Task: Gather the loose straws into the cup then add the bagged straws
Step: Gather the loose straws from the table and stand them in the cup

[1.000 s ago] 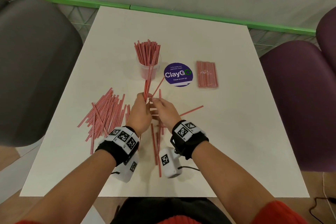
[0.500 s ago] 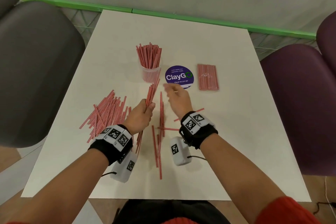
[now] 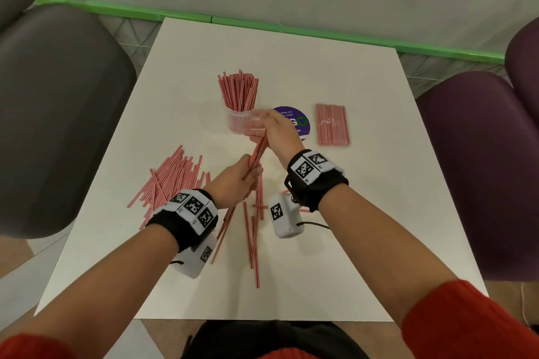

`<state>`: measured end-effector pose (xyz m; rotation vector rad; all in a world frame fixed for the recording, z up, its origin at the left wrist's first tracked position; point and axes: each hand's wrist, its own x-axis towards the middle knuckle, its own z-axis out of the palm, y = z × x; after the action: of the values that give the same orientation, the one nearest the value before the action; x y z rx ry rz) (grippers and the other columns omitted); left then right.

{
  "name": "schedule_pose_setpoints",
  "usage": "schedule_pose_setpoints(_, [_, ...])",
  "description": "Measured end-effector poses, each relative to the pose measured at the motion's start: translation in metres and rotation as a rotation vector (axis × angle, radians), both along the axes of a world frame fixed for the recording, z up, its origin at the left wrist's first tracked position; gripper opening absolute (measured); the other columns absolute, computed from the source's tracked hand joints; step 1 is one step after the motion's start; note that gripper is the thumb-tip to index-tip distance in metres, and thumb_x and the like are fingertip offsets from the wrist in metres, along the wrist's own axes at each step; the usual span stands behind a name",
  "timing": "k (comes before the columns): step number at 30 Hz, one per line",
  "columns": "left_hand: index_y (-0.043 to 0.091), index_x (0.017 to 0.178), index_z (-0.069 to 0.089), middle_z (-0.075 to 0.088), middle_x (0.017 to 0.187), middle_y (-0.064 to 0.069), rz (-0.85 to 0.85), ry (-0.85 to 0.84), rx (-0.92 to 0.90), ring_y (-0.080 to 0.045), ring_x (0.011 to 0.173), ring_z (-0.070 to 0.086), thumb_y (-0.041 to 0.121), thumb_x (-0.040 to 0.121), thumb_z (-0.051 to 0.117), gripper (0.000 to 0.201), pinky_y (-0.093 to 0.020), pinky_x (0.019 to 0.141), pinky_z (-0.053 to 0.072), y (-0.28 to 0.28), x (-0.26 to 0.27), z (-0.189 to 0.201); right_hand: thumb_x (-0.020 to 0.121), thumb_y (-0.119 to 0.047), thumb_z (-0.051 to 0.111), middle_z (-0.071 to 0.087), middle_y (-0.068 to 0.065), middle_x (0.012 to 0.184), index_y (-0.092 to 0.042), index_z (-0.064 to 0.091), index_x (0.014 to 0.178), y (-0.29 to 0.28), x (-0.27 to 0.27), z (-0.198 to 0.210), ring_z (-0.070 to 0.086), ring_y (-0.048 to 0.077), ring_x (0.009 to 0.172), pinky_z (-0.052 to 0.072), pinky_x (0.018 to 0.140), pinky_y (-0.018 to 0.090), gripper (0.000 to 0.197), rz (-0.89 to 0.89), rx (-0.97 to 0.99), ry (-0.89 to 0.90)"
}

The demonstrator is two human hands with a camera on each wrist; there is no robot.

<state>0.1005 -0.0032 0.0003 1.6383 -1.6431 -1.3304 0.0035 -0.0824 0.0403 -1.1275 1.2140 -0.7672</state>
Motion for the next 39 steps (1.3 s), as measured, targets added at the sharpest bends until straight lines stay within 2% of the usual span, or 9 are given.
schedule_pose_setpoints(3, [0.023,0.081,0.035,0.039,0.065,0.004,0.101,0.116,-0.021,-0.011,0.052,0.033,0.023,0.1,0.033,0.019,-0.023,0.05,0.033,-0.008,0.002,0.005,0.093,-0.03,0.045,0.058,0.008,0.123,-0.018,0.036,0.139,-0.001,0.005,0.004,0.056,0.026,0.119,0.044,0.104,0.041,0.048,-0.062,0.002,-0.086])
schedule_pose_setpoints(7, [0.021,0.086,0.037,0.039,0.065,0.003,0.331,0.202,-0.137,-0.01,0.048,0.034,0.028,0.1,0.033,0.015,-0.023,0.044,0.035,-0.019,0.014,0.015,0.098,-0.026,0.039,0.037,0.009,0.148,-0.016,0.02,0.146,0.01,-0.006,0.001,0.042,0.025,0.134,0.036,0.108,0.037,0.053,-0.059,0.081,-0.22])
schedule_pose_setpoints(12, [0.025,0.082,0.037,0.035,0.063,0.004,0.682,0.459,-0.209,-0.001,0.038,0.031,0.025,0.1,0.034,0.018,-0.019,0.04,0.03,-0.031,0.026,0.02,0.09,-0.026,0.056,0.052,0.004,0.136,-0.018,0.043,0.135,0.05,-0.015,-0.035,0.054,0.016,0.112,0.045,0.097,0.032,0.048,0.383,-0.009,0.309])
schedule_pose_setpoints(15, [0.023,0.082,0.038,0.037,0.063,0.002,0.84,0.621,-0.19,-0.003,0.04,0.034,0.022,0.1,0.034,0.019,-0.017,0.041,0.032,-0.033,0.026,0.019,0.093,-0.032,0.05,0.058,0.004,0.123,-0.013,0.046,0.132,0.064,-0.005,-0.041,0.057,0.015,0.103,0.05,0.089,0.03,0.043,0.481,0.058,0.21])
schedule_pose_setpoints(18, [0.022,0.083,0.038,0.041,0.065,0.002,0.965,0.725,-0.17,-0.005,0.045,0.041,0.02,0.1,0.034,0.018,-0.02,0.047,0.041,-0.031,0.023,0.017,0.099,-0.041,0.03,0.062,0.003,0.083,-0.012,0.053,0.114,0.07,0.006,-0.035,0.058,0.012,0.061,0.046,0.053,0.018,0.04,0.329,0.276,-0.011])
schedule_pose_setpoints(22, [0.022,0.087,0.039,0.055,0.074,0.001,0.95,0.743,-0.127,-0.005,0.042,0.051,0.019,0.1,0.036,0.014,-0.023,0.048,0.048,-0.025,0.012,0.017,0.099,-0.046,0.024,0.04,0.002,0.06,-0.017,0.052,0.082,0.063,0.014,-0.029,0.03,0.002,0.027,0.021,0.032,0.011,0.043,0.141,0.301,-0.006])
schedule_pose_setpoints(27, [0.017,0.109,0.039,0.068,0.095,-0.001,0.871,0.741,-0.102,-0.011,0.056,0.059,0.015,0.1,0.033,0.011,-0.028,0.058,0.053,-0.017,0.0,0.023,0.098,-0.05,0.021,0.048,0.002,0.06,-0.021,0.053,0.075,0.055,0.019,-0.019,0.041,0.01,0.041,0.025,0.027,0.013,0.049,-0.004,0.36,-0.049])
schedule_pose_setpoints(29, [0.016,0.116,0.038,0.068,0.099,0.001,0.82,0.632,-0.104,-0.012,0.071,0.063,0.019,0.101,0.031,0.017,-0.028,0.069,0.052,-0.014,-0.003,0.026,0.097,-0.052,0.022,0.05,0.003,0.063,-0.017,0.054,0.078,0.056,0.017,-0.018,0.044,0.013,0.048,0.024,0.028,0.012,0.051,0.022,0.39,-0.106])
schedule_pose_setpoints(39, [0.005,0.113,0.054,0.068,0.107,0.003,0.696,0.454,0.012,0.004,0.065,0.061,0.025,0.098,0.036,0.031,-0.011,0.055,0.046,-0.013,-0.001,0.027,0.099,-0.036,0.034,0.035,0.0,0.061,-0.018,0.041,0.071,0.057,0.006,-0.017,0.026,0.0,0.03,0.017,0.031,0.011,0.034,0.302,0.263,-0.125])
